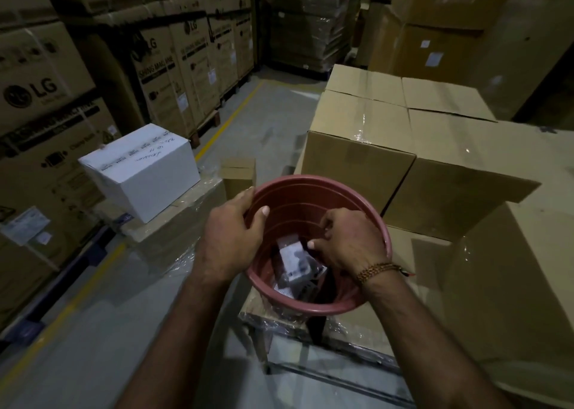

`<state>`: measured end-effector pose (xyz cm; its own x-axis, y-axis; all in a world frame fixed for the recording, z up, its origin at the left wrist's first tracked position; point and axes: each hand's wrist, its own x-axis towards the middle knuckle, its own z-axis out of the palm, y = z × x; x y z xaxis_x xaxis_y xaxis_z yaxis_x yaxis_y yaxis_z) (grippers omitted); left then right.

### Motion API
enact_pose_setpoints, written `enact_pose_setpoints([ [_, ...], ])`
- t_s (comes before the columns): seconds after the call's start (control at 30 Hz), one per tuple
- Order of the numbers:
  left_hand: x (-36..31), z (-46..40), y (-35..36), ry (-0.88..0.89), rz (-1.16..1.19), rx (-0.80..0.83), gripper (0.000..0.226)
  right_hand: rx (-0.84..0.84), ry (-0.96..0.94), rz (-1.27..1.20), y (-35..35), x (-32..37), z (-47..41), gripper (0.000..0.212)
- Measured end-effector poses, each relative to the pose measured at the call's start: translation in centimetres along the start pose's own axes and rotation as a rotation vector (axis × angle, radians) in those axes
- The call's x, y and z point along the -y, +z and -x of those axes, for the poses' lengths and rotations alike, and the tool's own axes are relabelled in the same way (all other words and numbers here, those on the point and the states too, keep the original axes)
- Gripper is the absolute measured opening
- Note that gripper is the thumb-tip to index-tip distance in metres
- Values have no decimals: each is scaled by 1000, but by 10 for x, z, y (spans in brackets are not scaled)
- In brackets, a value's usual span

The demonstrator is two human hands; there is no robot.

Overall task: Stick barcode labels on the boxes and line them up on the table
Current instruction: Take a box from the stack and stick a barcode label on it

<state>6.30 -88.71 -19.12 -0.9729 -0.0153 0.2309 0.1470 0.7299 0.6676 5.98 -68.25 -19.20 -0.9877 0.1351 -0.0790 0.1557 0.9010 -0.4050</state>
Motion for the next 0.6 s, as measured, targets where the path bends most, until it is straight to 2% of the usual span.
enact_pose_setpoints([
  [0.2, 1, -2, 2, 19, -55, 6, 44, -140, 43, -60, -12, -4, 5, 29],
  [0.33, 0, -5, 7, 46, -181, -33, 50, -187, 35, -123, -23, -11, 13, 22],
  [0.6, -49, 4, 19, 177, -180, -97, 52, -302, 43, -149, -56, -33, 48, 13],
])
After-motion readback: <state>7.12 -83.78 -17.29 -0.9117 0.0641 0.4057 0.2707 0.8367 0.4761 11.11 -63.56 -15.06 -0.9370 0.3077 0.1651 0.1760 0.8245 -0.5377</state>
